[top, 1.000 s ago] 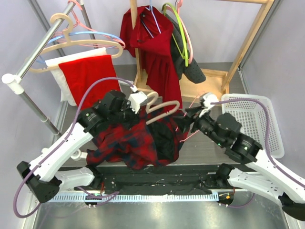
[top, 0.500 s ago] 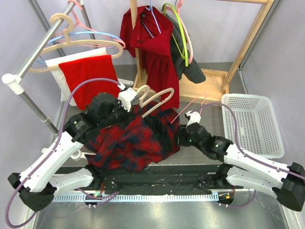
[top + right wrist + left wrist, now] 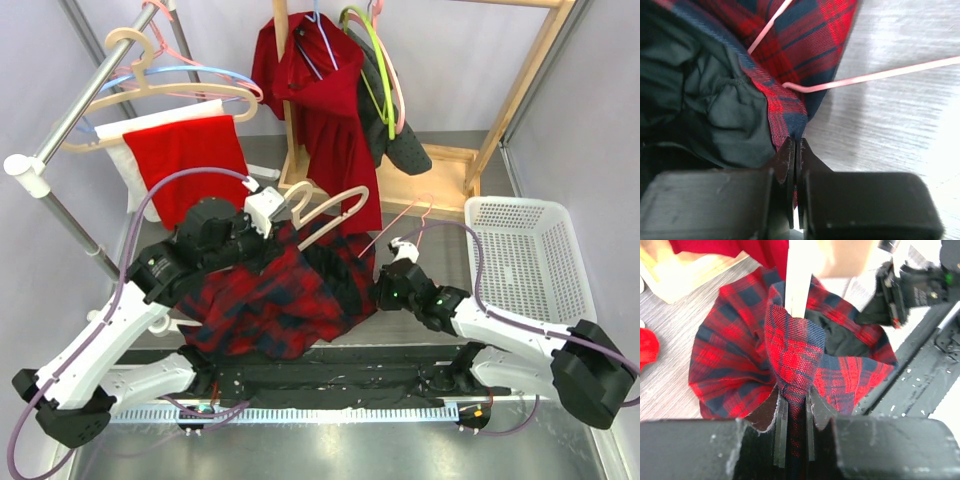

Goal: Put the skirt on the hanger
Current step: Hang the skirt on the hanger.

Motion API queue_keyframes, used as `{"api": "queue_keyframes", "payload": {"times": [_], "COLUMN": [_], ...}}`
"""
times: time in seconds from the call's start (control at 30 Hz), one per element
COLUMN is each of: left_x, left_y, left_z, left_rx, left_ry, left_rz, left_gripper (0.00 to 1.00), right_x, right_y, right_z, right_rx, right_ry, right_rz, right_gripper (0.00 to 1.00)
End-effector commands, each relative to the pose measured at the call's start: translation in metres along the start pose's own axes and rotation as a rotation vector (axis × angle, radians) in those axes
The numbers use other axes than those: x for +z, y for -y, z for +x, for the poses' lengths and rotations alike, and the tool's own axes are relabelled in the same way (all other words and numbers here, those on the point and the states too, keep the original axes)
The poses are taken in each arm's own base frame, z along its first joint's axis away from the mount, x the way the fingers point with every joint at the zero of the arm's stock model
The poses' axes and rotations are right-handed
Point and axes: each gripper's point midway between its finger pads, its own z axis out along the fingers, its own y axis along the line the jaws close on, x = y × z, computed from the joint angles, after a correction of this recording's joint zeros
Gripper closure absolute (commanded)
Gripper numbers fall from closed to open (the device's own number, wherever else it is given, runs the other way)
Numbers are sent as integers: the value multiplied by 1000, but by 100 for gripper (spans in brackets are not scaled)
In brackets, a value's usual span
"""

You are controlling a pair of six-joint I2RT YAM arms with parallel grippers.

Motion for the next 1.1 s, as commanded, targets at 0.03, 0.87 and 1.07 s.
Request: {"api": "queue_keyframes", "payload": {"times": [0.03,0.87,1.07], "left_x": [-22,-2,9], "left_y": [16,28,27], "left_z": [-17,26,11], "left_rx": [33,71,33], "left_ry": [90,-113,-85], "left_rz": [83,195,183], "left_gripper": [100,100,100], "right_x": [-9,-130,-155], "right_y": [-7,-21,-79], "right_z": [-55,-220,-214], "right_rx": [88,177,-21], "right_ry": [147,525,479], "right_rz": [-39,-162,-469], "right_gripper": [99,99,99]}}
